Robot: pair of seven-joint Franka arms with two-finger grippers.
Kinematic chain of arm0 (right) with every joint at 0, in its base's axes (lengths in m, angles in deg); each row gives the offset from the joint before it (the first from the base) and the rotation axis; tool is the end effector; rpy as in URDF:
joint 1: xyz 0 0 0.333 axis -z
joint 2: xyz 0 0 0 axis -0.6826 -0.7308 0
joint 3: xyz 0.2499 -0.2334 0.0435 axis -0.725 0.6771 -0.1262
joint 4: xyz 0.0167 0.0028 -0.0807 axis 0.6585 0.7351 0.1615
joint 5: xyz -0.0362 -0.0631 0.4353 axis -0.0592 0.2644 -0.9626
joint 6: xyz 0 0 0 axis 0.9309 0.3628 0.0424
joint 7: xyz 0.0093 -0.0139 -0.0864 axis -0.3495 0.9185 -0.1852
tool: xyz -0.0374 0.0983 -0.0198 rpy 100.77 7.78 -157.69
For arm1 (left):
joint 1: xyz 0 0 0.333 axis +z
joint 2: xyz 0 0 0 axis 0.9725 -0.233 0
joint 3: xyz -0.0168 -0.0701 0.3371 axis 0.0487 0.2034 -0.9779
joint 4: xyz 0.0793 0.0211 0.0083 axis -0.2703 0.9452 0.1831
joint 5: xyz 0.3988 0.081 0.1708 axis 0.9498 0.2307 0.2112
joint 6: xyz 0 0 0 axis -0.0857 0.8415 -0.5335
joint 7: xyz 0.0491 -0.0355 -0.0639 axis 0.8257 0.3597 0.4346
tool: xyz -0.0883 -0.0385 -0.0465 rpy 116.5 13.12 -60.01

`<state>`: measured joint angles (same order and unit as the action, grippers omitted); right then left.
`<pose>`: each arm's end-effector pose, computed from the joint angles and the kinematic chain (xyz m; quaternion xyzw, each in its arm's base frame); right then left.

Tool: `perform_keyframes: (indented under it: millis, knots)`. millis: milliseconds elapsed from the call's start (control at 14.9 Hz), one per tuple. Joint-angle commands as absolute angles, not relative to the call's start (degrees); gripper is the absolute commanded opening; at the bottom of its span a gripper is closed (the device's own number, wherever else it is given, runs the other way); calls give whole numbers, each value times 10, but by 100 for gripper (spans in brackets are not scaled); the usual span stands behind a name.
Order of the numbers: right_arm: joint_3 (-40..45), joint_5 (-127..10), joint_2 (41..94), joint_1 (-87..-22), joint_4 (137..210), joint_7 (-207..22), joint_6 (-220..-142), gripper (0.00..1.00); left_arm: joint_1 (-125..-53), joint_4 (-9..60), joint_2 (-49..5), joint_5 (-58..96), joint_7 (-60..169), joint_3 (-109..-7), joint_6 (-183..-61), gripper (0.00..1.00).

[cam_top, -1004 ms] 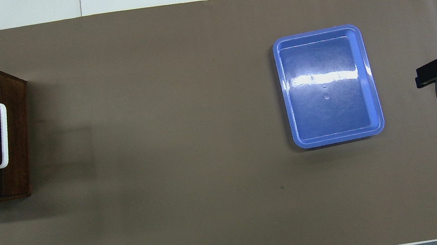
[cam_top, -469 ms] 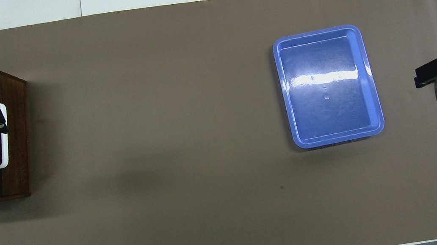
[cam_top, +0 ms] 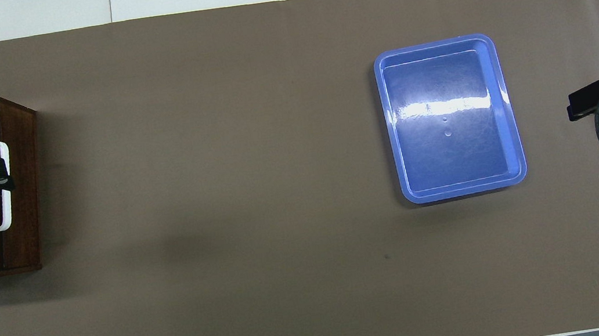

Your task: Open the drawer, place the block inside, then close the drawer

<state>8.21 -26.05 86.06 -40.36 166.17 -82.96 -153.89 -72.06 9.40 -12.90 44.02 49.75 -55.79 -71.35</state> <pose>0.5820 -0.0180 0.6308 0.9992 -0.0269 -0.0247 0.0138 0.6020 -0.0083 0.6152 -0.9950 -0.0854 0.0513 0.0057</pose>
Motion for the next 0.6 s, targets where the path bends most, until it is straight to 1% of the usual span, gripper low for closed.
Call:
perform_keyframes:
  millis: [0, 268, 469, 536]
  knots:
    - [76, -268, 867, -396, 1665, -827, -1538, 100, -713, 94, -123, 430, 459, -558, -696, 100]
    - [76, -268, 867, -396, 1665, -827, -1538, 100, -725, 92, -120, 459, 417, -557, -681, 100]
    - [76, -268, 867, -396, 1665, -827, -1539, 100, -739, 77, -122, 455, 414, -560, -681, 100]
    - [76, -268, 867, -396, 1665, -827, -1538, 100, -741, 81, -120, 455, 414, -560, -687, 100]
